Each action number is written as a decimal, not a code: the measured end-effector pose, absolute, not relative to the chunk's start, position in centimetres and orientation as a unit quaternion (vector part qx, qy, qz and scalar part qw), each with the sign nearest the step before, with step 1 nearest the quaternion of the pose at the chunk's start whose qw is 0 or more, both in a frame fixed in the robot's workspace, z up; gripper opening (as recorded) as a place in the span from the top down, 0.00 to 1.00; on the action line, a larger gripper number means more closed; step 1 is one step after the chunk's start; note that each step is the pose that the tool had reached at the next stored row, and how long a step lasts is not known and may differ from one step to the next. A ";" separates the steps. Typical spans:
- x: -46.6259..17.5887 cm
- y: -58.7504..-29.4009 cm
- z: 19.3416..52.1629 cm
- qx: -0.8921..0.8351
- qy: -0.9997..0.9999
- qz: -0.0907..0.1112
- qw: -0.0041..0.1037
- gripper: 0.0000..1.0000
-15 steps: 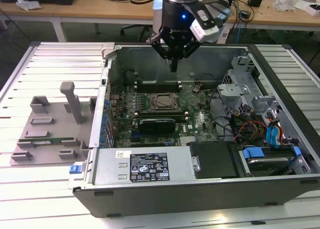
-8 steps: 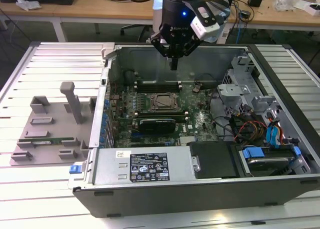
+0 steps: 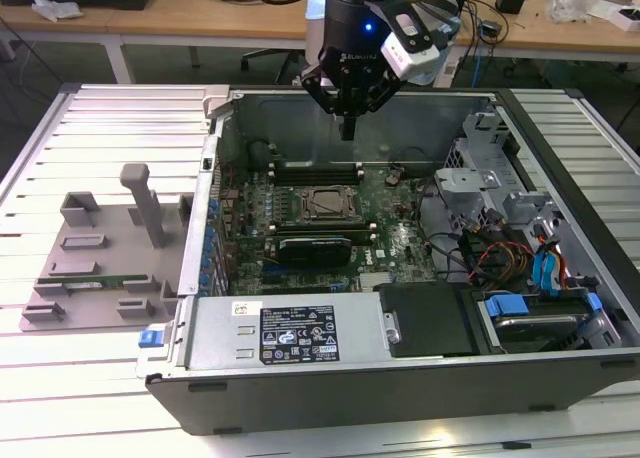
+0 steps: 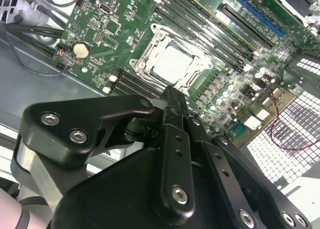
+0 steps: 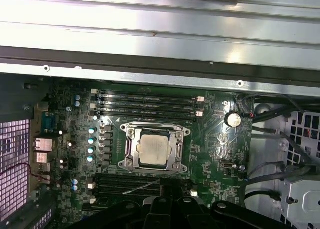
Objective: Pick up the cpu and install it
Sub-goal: 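Install the second cpu locking lever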
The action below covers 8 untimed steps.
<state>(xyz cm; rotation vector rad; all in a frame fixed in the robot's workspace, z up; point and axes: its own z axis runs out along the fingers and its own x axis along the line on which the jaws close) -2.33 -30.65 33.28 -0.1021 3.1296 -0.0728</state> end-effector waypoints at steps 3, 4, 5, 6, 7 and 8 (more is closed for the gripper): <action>-2.3 -30.9 33.3 -0.033 0.999 -0.023 0.005 0.89; -2.3 -31.2 33.3 -0.033 0.999 -0.023 0.005 0.89; -2.3 -31.4 33.3 -0.033 0.999 -0.023 0.005 0.89; -2.3 -31.8 33.3 -0.033 0.999 -0.023 0.005 0.89; -2.3 -32.0 33.3 -0.033 0.999 -0.023 0.005 0.89; -2.3 -32.1 33.3 -0.033 0.999 -0.023 0.005 0.89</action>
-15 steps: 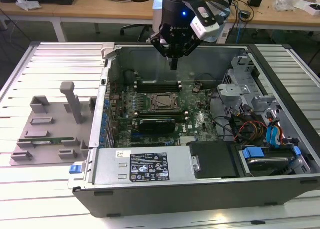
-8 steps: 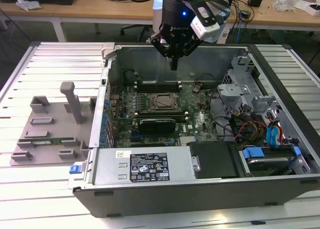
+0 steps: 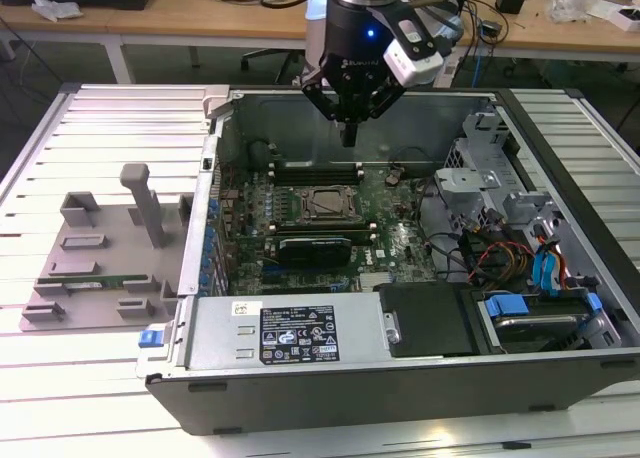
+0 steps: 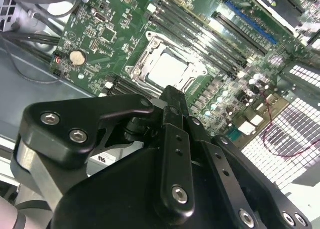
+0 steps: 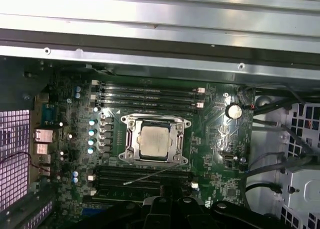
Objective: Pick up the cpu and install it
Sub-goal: 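Install the second cpu locking lever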
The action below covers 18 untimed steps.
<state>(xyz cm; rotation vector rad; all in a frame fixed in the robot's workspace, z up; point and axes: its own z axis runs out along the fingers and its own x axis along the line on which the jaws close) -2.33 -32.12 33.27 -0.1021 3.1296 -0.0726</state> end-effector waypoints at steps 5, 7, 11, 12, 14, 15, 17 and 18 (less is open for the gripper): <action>-2.3 -33.5 33.3 -0.033 0.999 -0.023 0.005 0.89; -2.4 -33.7 33.2 -0.033 0.999 -0.023 0.005 0.89; -2.4 -34.2 33.2 -0.033 0.999 -0.023 0.005 0.89; -2.4 -34.3 33.2 -0.033 0.999 -0.023 0.005 0.89; -2.4 -34.6 33.2 -0.033 0.999 -0.023 0.005 0.89; -2.4 -34.8 33.2 -0.033 0.999 -0.023 0.005 0.89; -2.4 -35.0 33.2 -0.033 0.999 -0.023 0.005 0.89; -2.4 -35.1 33.2 -0.033 0.999 -0.023 0.005 0.89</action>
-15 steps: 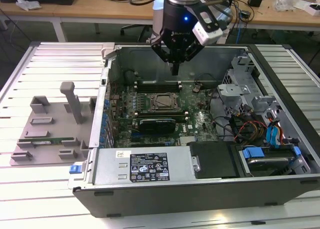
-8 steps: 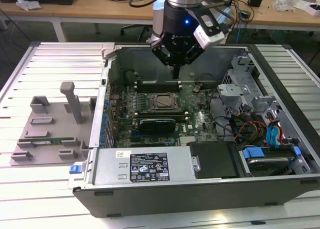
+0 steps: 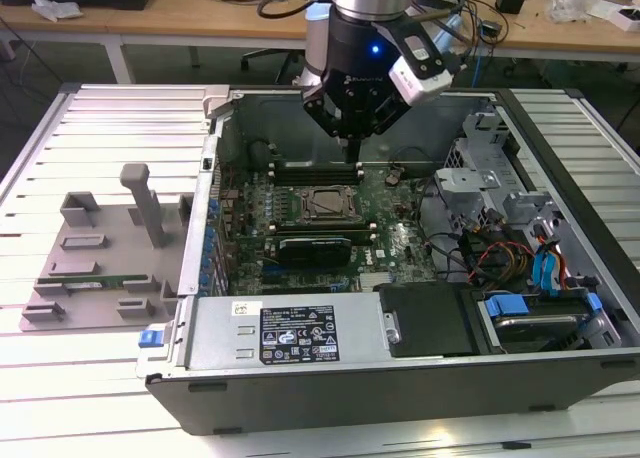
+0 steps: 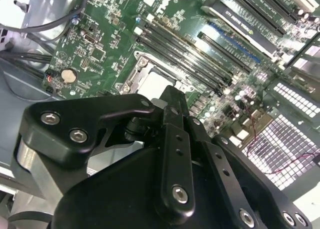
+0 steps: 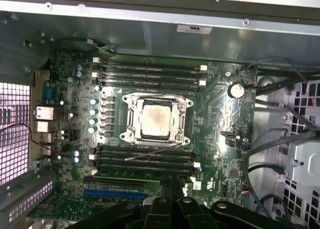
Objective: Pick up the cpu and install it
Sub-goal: 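Install the second cpu locking lever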
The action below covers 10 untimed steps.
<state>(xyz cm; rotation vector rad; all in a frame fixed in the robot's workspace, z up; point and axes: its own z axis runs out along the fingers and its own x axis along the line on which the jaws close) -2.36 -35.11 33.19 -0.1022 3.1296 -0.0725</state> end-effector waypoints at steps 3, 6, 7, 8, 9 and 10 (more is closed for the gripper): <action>-2.4 -35.5 33.1 -0.033 0.999 -0.023 0.005 0.89; -2.4 -35.9 33.0 -0.033 0.999 -0.020 0.005 0.89; -2.6 -36.2 33.0 -0.032 0.999 0.000 0.005 0.89; -2.7 -36.3 33.0 -0.032 0.999 0.015 0.006 0.89; -2.7 -36.5 32.9 -0.032 0.999 0.027 0.006 0.89; -2.8 -36.5 32.9 -0.032 0.999 0.033 0.007 0.89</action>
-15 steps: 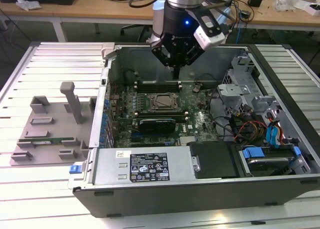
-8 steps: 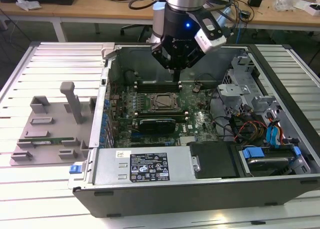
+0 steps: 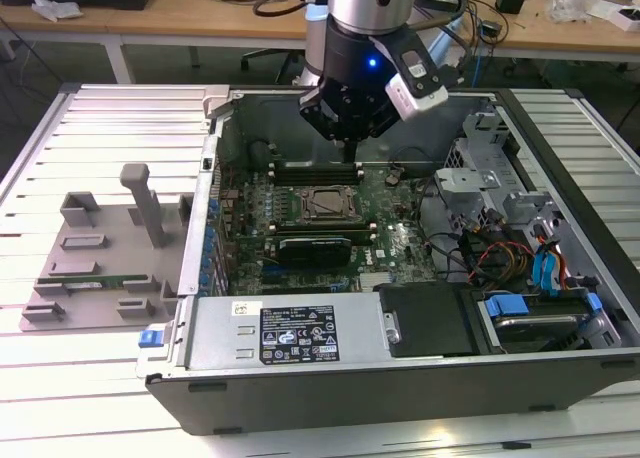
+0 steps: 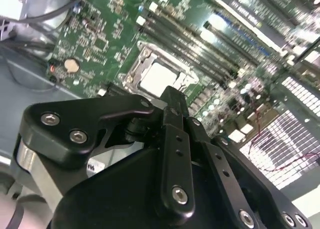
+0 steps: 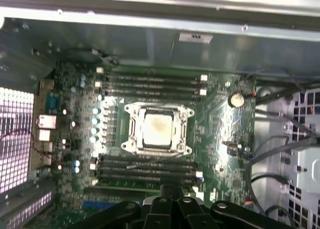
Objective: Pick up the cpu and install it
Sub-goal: 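Install the second cpu locking lever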
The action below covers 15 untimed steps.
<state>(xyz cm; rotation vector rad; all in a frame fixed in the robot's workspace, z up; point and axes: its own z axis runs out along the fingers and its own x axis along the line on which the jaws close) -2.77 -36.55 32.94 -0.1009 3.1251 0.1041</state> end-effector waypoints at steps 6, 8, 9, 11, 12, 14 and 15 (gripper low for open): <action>-2.8 -38.6 32.8 -0.032 0.996 0.083 0.008 0.89; -2.8 -39.0 32.7 -0.032 0.995 0.091 0.008 0.89; -2.8 -39.0 32.7 -0.032 0.995 0.092 0.009 0.89; -2.8 -39.0 32.4 -0.032 0.995 0.092 0.008 0.89; -2.8 -39.0 32.2 -0.032 0.995 0.092 0.008 0.89; -2.8 -39.0 31.8 -0.032 0.995 0.092 0.007 0.89; -2.8 -39.0 31.7 -0.032 0.995 0.092 0.007 0.89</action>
